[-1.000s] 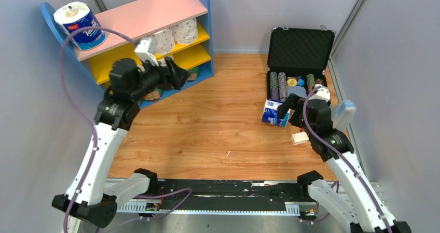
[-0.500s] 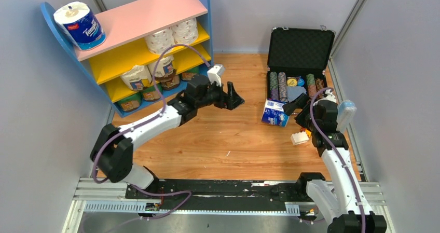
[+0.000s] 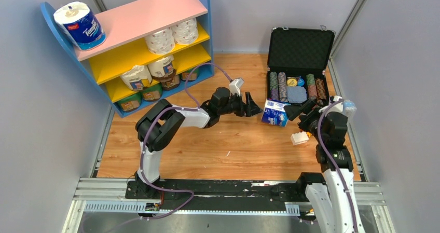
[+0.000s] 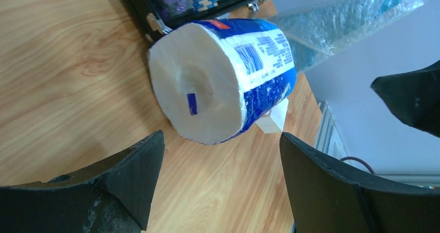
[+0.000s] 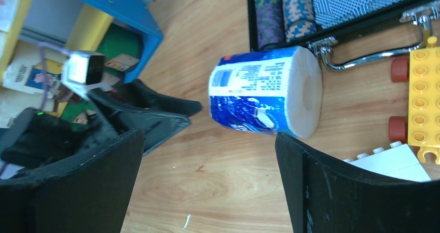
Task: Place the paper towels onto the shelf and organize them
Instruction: Adjust the paper towel at the center of the board.
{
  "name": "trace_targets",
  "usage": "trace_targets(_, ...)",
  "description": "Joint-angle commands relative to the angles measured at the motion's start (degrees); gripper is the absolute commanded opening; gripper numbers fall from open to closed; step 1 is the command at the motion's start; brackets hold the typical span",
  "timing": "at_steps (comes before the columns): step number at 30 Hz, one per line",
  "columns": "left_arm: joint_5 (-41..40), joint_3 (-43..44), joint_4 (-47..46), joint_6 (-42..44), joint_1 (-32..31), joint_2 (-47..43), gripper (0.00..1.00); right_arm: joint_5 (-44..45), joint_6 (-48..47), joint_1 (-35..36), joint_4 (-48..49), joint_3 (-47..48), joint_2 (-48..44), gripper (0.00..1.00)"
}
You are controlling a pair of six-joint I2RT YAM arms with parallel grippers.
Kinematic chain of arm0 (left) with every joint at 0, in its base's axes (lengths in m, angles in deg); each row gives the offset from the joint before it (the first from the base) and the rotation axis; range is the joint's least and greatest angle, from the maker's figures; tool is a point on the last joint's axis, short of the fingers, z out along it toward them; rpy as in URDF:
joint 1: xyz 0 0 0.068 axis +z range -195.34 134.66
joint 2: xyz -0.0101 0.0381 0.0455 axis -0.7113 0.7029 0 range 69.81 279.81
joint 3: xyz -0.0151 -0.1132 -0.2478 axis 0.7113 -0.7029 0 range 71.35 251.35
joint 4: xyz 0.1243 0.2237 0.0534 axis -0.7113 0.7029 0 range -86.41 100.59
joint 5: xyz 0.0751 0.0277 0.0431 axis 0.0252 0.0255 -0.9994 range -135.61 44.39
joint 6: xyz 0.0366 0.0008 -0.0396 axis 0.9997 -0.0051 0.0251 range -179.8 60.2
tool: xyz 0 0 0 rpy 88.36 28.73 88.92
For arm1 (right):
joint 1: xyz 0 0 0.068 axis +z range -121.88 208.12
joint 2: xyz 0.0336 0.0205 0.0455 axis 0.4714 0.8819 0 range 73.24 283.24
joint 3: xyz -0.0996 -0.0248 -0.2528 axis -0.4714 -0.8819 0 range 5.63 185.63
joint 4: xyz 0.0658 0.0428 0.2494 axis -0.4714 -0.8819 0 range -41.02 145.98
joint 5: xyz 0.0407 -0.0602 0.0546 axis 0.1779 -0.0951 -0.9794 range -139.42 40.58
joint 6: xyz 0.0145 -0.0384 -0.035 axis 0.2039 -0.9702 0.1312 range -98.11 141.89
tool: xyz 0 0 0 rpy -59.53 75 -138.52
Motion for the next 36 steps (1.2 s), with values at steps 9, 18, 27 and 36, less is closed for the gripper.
trace_targets(9, 3.82, 5.85, -17.39, -6.17, -3.22, 9.31, 0.85, 1.32, -2.58, -0.2, -9.99, 5.47, -12.85, 1.0)
trace_targets(18, 4.69, 9.76, -18.02, -6.25, -3.51, 13.18, 0.75, 3.84, -6.52, -0.2, -14.4, 7.63, -14.22, 1.0)
trace_targets(27, 4.73, 10.2, -20.81, -8.43, -4.17, 15.22, 0.6, 4.95, -7.33, -0.2, -14.82, 7.66, -14.07, 1.0)
trace_targets(36, 4.21, 10.55, -26.54, -12.87, -4.21, 17.68, 0.53, 5.13, -7.34, -0.2, -14.85, 7.46, -14.96, 1.0)
